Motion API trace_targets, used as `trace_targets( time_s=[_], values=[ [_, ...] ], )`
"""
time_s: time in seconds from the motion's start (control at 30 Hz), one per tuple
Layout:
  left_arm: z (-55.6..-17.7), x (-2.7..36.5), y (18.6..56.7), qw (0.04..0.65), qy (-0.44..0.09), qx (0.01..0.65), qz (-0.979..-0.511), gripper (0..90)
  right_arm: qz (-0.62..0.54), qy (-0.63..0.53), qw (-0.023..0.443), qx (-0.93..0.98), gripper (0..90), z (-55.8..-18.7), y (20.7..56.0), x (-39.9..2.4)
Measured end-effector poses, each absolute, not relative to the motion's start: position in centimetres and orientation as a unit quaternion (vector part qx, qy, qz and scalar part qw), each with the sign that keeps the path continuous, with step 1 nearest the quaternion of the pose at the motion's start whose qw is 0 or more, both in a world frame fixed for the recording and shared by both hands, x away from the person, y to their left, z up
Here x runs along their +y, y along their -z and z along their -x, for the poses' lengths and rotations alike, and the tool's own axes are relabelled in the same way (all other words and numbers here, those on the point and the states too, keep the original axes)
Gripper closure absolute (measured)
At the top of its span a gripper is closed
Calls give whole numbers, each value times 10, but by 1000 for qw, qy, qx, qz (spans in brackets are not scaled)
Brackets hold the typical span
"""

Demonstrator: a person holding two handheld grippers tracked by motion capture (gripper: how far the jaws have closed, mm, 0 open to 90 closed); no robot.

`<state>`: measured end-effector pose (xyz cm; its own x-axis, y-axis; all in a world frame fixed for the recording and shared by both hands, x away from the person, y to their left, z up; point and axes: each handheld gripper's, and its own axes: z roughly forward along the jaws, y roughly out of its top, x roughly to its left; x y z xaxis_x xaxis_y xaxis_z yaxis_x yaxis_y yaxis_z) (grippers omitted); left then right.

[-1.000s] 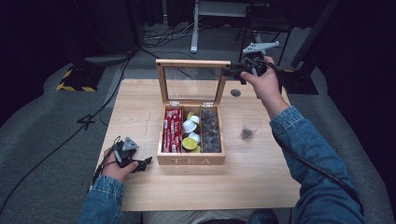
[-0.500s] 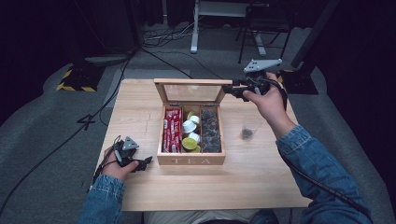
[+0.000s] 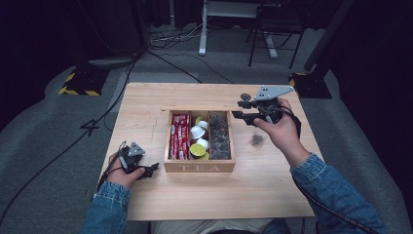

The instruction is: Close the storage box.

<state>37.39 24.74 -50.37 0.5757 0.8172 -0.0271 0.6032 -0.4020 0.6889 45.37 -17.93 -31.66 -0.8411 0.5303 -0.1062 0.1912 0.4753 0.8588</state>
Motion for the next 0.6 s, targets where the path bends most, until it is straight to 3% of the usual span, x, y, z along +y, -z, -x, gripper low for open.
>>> trace_targets(
  time_s=[0.6],
  values=[
    [-374,247,504,335,-161,434,-820,156,-214,-450,181,848,484,-419,359,-182]
  ],
)
